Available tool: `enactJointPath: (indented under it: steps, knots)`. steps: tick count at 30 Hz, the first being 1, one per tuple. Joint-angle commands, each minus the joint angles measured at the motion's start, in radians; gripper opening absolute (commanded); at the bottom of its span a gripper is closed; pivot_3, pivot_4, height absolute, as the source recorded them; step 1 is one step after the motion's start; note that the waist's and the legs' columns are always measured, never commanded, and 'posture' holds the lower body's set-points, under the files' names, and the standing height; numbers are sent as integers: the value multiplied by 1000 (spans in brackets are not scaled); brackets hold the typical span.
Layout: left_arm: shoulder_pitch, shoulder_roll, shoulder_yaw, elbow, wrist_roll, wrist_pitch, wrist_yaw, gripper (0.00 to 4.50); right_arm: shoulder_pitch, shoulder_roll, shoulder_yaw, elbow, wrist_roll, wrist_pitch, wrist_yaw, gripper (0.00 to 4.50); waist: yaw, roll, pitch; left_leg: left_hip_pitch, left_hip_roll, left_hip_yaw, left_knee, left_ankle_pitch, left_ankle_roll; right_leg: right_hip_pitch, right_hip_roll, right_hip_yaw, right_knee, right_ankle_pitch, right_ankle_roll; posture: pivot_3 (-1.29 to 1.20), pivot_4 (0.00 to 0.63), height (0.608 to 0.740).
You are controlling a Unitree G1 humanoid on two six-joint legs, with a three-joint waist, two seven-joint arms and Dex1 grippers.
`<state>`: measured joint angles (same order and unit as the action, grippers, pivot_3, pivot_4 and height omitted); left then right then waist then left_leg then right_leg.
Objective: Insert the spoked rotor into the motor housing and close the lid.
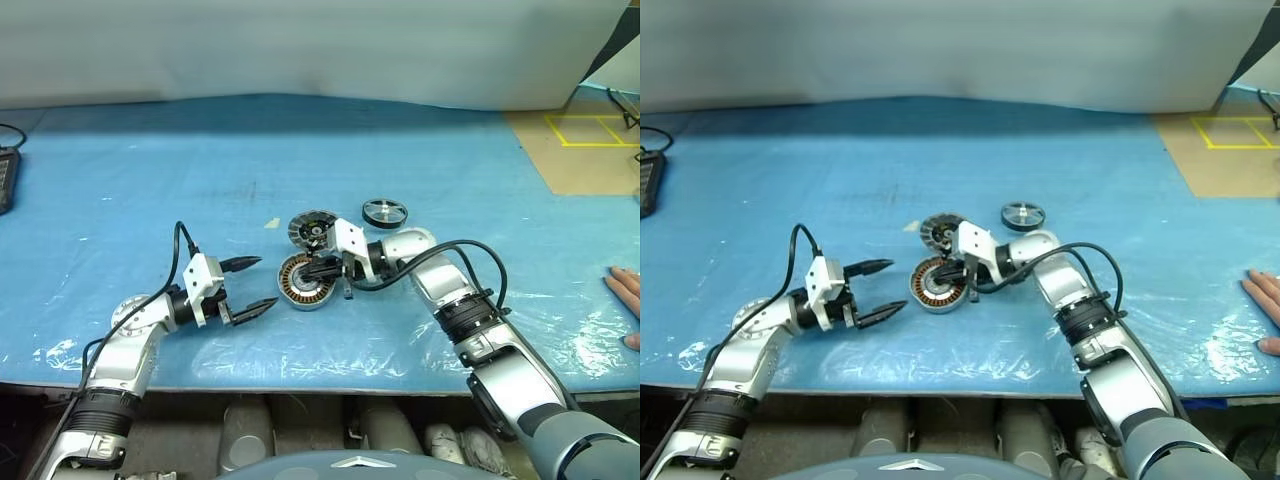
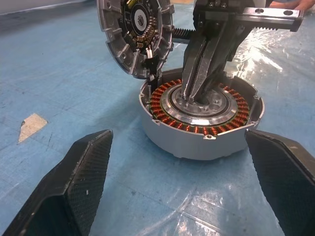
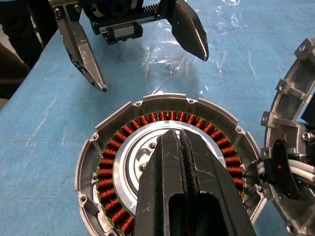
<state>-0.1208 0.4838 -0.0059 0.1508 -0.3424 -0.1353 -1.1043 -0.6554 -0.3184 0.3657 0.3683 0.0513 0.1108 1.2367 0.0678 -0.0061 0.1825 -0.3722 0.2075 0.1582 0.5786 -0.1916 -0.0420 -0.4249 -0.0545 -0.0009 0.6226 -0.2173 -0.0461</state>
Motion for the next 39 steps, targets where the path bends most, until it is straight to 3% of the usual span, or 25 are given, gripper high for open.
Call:
enactJointPath:
  steps: [1, 24, 39]
  knots:
    - [4, 3, 5, -22, -5, -12, 2, 4500, -2, -15, 20, -26, -22, 26, -2, 28, 0, 0, 0, 0, 0, 0, 0, 0, 0, 0, 0, 0, 0, 0, 0, 0, 150, 740]
    - [19, 5, -1, -35, -7, -5, -2, 4500, 22, -69, 58, -61, -70, 79, -44, 28, 0, 0, 0, 4, 0, 1, 0, 0, 0, 3, 0, 1, 0, 0, 0, 0, 150, 740]
    - [14, 5, -3, -31, -6, -4, -8, 4500, 29, -58, -19, -143, 83, 89, 25, 28, 0, 0, 0, 3, 0, 1, -1, 0, 0, 2, 0, 1, 0, 0, 0, 0, 150, 740]
